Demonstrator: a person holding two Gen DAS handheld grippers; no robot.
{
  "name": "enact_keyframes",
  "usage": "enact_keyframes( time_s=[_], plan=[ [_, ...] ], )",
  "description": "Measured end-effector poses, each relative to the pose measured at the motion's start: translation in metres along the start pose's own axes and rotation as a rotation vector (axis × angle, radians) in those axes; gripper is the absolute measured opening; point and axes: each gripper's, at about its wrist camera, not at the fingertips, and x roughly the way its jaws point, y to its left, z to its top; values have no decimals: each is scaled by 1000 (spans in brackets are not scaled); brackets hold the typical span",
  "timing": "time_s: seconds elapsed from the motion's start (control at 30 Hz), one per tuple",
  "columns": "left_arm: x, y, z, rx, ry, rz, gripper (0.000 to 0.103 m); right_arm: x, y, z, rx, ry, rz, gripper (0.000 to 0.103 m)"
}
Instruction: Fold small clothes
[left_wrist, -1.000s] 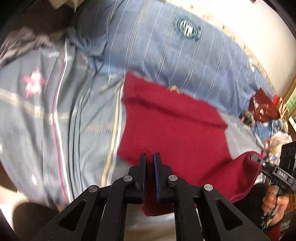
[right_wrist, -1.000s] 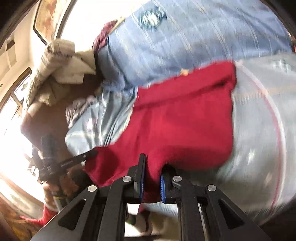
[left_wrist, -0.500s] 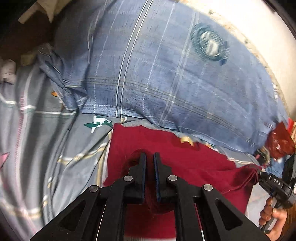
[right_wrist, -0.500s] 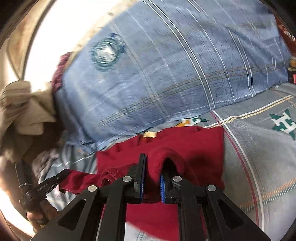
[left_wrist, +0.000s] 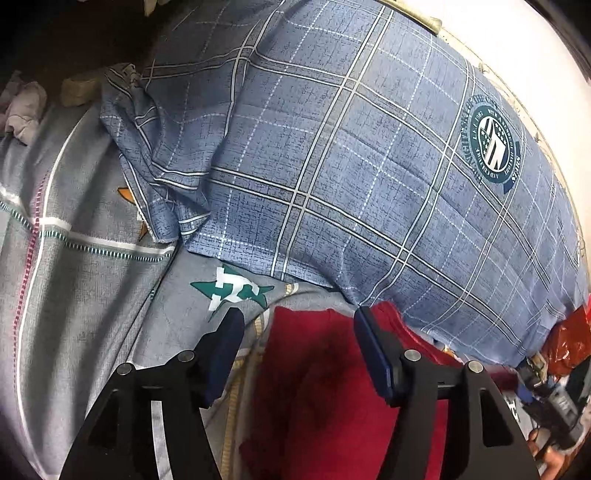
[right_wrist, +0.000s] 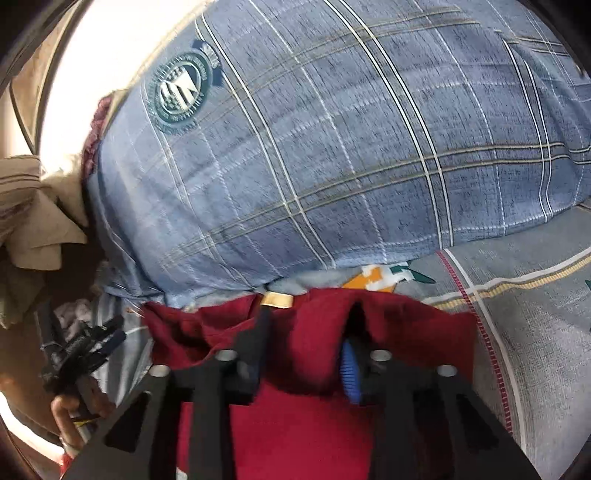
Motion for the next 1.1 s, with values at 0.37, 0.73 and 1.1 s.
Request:
enact_keyframes(
  time_s=[0.37,0.73,1.1],
  plan=[
    [32,-24,-33,148,165,134,62,-5,-5,-4,-2,15,-89,45],
    [60,-18,-30,111,214,183,71,41,-55,-3,35,85,-377,46],
    [15,-1,-34,58,164,203,70,30,-26,-28,-122,145,-446,38]
  ],
)
